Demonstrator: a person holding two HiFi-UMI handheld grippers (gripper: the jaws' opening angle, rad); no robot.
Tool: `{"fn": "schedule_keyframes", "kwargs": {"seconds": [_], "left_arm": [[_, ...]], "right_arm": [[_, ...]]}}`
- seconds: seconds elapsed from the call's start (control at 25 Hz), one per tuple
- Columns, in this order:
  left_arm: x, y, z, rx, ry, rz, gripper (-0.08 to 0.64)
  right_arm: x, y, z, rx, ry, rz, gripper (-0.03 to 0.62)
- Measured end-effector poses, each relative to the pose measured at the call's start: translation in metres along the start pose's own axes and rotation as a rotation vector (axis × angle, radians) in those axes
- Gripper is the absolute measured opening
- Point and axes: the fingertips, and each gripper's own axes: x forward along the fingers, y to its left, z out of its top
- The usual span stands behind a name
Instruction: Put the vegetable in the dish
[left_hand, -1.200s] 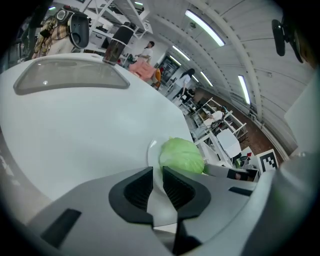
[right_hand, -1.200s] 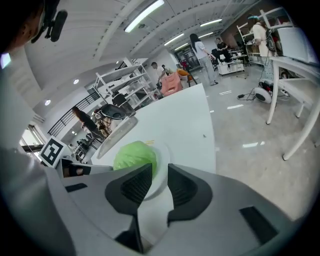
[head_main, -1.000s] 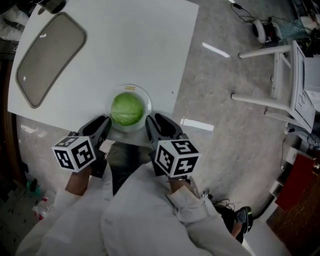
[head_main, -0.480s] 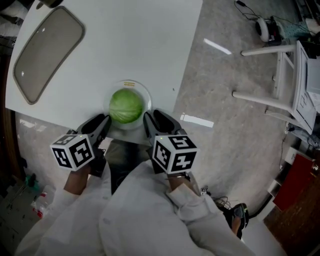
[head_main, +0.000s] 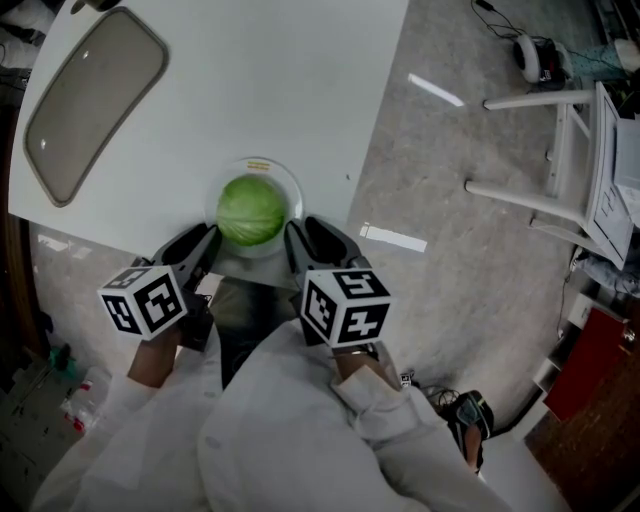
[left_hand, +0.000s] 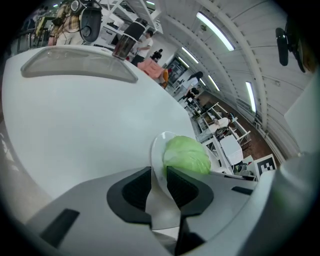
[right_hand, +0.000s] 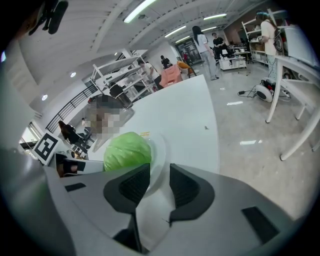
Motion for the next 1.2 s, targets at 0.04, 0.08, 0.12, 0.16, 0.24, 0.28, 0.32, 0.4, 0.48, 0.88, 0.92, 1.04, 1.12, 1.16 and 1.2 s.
{"fn": "schedule_keyframes", "kwargs": {"seconds": [0.04,0.08,0.12,0.16,0.24,0.28,0.32,0.4,0.48,0.88,0.92,1.04,1.12,1.16,1.2], "left_arm": [[0.0005,0.0000,0.0007,-0.012,-0.006,-0.008,0.097],[0.0006,0.0001,0.0013,-0.024,-0.013,-0.015,0.097],[0.0004,0.0002,0.0017,-0.032,-0.018,-0.019,0.097],[0.0001,0.0002,0.0020,-0.036,-0.021,-0.022,0.097],[0.0000,0.0000,0.0025,-0.040,-0.020,-0.025,0.097],[-0.0002,0.0000,0.0024,-0.044,-0.018,-0.027,0.095],[-0.0003,0.0000,0.0023,-0.051,-0.015,-0.029,0.095],[0.0004,-0.0001,0.0025,-0.057,-0.015,-0.034,0.095],[0.0021,-0.0002,0.0032,-0.052,-0.018,-0.037,0.095],[0.0018,-0.0018,0.0015,0.075,-0.039,0.039,0.086],[0.0019,-0.0014,0.0016,0.076,-0.038,0.042,0.086],[0.0036,0.0006,0.0011,0.061,-0.029,0.040,0.072],[0.0037,0.0013,0.0010,0.034,-0.028,0.030,0.067],[0.0034,0.0014,0.0012,0.023,-0.025,0.026,0.064],[0.0030,0.0015,0.0015,0.017,-0.021,0.025,0.064]], "right_arm": [[0.0004,0.0001,0.0000,-0.002,-0.002,-0.001,0.110],[0.0007,0.0004,0.0001,-0.003,-0.004,-0.002,0.110],[0.0008,0.0007,0.0003,-0.002,-0.006,-0.002,0.110],[0.0009,0.0007,0.0006,0.000,-0.009,-0.001,0.110],[0.0012,-0.0002,0.0015,0.006,-0.016,0.002,0.110],[0.0012,-0.0003,0.0017,0.009,-0.017,0.006,0.110],[0.0013,0.0000,0.0016,0.008,-0.017,0.010,0.110],[0.0024,0.0008,0.0017,0.000,-0.013,0.011,0.110],[0.0048,0.0006,0.0022,-0.006,-0.008,0.007,0.107],[0.0058,0.0011,0.0028,0.003,0.003,-0.002,0.084],[0.0062,0.0010,0.0029,0.001,0.006,-0.005,0.084],[0.0069,-0.0006,0.0024,-0.001,0.011,-0.013,0.083],[0.0067,-0.0011,0.0021,0.008,0.014,-0.018,0.083],[0.0065,-0.0008,0.0021,0.018,0.018,-0.020,0.081],[0.0063,-0.0004,0.0022,0.028,0.021,-0.021,0.080]]}}
